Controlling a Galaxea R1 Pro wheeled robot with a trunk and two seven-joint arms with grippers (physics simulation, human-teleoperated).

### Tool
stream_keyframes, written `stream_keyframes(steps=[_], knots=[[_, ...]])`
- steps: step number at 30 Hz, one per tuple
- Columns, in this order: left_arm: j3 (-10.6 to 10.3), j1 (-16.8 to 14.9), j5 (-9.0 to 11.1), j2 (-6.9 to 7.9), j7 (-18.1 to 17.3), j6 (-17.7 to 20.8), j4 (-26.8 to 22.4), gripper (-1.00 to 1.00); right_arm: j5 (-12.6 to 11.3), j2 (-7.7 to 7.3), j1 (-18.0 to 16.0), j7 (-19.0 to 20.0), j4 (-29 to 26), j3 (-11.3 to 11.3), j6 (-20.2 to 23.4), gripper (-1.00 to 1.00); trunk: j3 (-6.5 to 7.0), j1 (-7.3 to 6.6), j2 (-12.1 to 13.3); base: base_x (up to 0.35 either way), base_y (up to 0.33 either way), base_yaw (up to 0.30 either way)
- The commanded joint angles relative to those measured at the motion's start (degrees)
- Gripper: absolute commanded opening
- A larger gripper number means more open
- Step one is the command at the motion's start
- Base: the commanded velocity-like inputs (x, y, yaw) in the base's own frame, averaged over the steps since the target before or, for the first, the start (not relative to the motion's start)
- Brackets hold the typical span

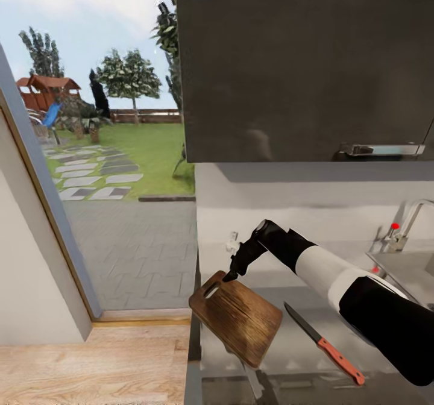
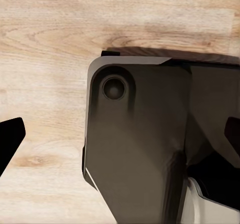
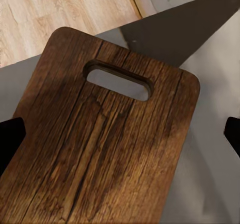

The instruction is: In the kitchen, take the Vidalia onion out of the sink, dice it on the chopping board with the paring knife, put the diced onion into the bowl on the countertop, then place both the paring knife and the chopping board into the sink.

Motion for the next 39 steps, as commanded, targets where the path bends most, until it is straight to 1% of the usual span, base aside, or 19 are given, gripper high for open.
stream_keyframes(steps=[1, 9, 13, 17, 30, 39], knots=[[0.0, 0.0, 0.5, 0.0, -0.1, -0.1, 0.0, 1.0, 0.1, 0.07, 0.0, 0.1, -0.1, 0.0, 0.5, 1.0, -0.15, 0.02, -0.1, 0.0, 0.0, 0.0], [0.0, 0.0, 0.5, 0.0, -0.1, -0.1, 0.0, 1.0, 0.2, 0.29, 0.0, -0.2, -0.6, 0.1, -0.1, 1.0, -0.57, 0.02, -0.1, 0.0, 0.0, 0.0], [0.0, 0.0, 0.5, 0.0, -0.1, -0.1, 0.0, 1.0, 0.5, 1.24, 0.0, -1.2, -0.7, 0.1, -0.9, 1.0, -0.6, 0.02, -0.1, 0.0, 0.0, 0.0], [0.0, 0.0, 0.5, 0.0, -0.1, -0.1, 0.0, 1.0, 0.4, 1.54, 0.0, -2.1, -0.7, 0.1, -1.1, 1.0, -0.6, 0.02, -0.1, 0.0, 0.0, 0.0], [0.0, 0.0, 0.5, 0.0, 0.0, -0.1, 0.0, 1.0, 0.1, 1.56, 0.0, -2.4, -0.6, 0.1, -1.2, 1.0, -0.64, 0.02, -0.1, 0.032, 0.019, 0.0], [0.0, 0.0, 0.4, 0.0, 0.0, -0.1, 0.0, 1.0, 0.1, 1.72, 0.0, -2.4, -0.6, 0.1, -1.1, 1.0, -1.28, 0.02, -0.1, 0.063, 0.045, 0.0]])
